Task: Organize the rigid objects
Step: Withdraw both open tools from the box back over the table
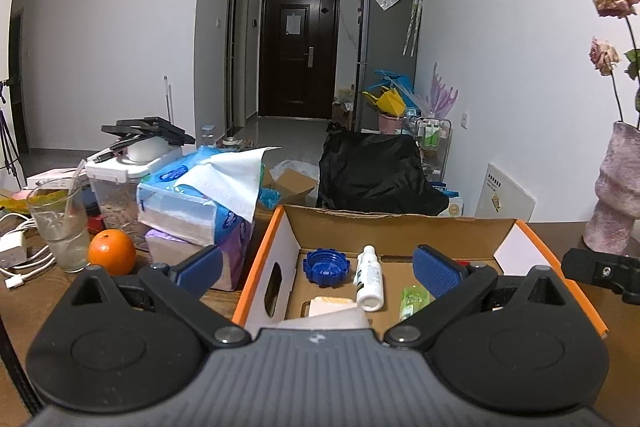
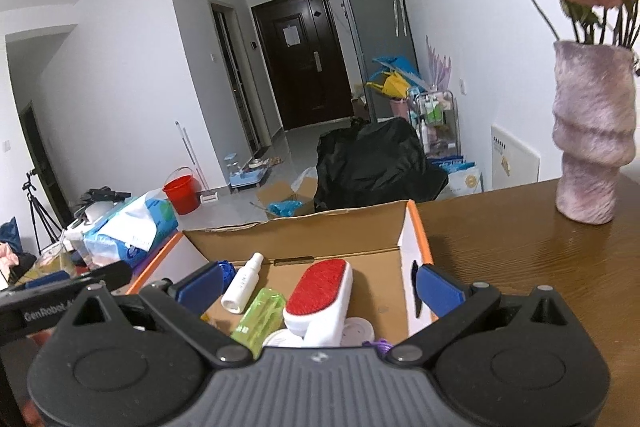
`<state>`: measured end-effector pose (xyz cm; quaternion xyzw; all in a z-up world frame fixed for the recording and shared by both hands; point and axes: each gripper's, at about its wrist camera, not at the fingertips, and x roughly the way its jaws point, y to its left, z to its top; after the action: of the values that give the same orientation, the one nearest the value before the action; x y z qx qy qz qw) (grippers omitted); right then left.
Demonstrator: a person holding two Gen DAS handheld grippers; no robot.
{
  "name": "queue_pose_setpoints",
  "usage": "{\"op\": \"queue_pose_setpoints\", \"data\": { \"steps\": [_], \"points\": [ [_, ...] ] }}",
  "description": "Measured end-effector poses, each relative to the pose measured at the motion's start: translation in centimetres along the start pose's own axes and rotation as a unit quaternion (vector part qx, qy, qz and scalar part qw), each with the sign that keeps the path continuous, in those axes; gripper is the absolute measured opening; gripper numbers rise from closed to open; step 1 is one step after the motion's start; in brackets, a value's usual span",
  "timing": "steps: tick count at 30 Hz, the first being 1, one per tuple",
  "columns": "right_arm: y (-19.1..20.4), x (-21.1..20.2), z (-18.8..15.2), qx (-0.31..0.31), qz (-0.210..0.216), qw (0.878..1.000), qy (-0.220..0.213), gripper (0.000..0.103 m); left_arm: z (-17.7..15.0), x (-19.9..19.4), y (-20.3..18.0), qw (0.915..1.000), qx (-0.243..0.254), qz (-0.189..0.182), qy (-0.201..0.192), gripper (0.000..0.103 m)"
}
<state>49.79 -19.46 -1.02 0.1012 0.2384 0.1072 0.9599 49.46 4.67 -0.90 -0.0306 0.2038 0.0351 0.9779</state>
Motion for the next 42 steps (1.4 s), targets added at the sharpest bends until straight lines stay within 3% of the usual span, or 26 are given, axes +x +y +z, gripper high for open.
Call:
{"op": "queue_pose_setpoints", "data": {
  "steps": [42],
  "points": [
    [2.1, -22.0, -9.8, -0.093, -0.063, 0.994, -0.013, 0.103, -7.8, -21.1, -0.5, 0.9973, 0.054, -0.030, 0.038, 0.103]
  ]
}}
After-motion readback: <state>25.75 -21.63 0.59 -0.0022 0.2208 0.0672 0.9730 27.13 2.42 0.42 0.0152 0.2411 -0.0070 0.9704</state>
